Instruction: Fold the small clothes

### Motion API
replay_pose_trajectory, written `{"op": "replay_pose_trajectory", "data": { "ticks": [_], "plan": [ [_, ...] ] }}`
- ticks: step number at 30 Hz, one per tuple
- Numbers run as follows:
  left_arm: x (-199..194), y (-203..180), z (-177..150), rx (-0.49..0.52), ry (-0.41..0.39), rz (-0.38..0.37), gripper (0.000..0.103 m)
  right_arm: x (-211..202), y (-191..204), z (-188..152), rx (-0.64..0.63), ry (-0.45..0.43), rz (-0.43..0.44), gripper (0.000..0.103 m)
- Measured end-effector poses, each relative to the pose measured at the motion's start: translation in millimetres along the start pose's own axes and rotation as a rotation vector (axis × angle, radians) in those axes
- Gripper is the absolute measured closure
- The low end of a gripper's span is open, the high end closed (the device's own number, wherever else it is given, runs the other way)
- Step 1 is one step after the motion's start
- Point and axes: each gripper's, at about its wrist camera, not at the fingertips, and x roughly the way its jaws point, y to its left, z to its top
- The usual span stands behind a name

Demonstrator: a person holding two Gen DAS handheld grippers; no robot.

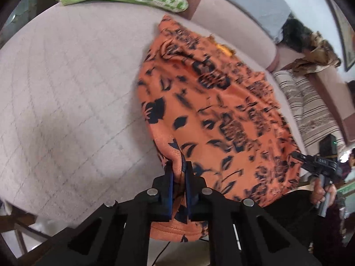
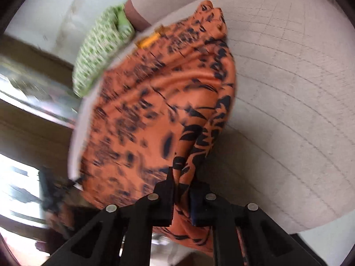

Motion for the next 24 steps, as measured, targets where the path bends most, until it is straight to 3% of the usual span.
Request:
{"op": "replay_pose_trajectory", "data": {
  "ticks": [7, 12, 16, 19, 21, 24],
  "plan": [
    [-20, -1, 46, -0.028, -0.086, -0.126, 0.094, -11, -1, 42, 0.136, -0.1, 0.298, 0.092],
    [-24, -1, 110, -0.05, -0.159, -0.156, 0.094, -10, -3, 97, 0.218, -0.209, 0.403, 0.092],
    [1, 7, 182, -0.089, -0.216, -0.098, 0.094, 4, -19, 156, 0.325, -0.318, 0.412, 0.092],
    [36, 26, 227, -0.175, -0.236, -0.04, 0.094, 26, -49, 195, 0.448, -0.362, 0.358, 0.087],
    [57, 38, 240, -0.251, -0.232, 0.03, 0.093, 48, -69, 214, 0.501, -0.324, 0.265, 0.082],
    [63, 53, 232, -0.365, -0.299, -0.009, 0.093, 64, -88, 220, 0.596, -0.275, 0.3, 0.081]
  ]
}}
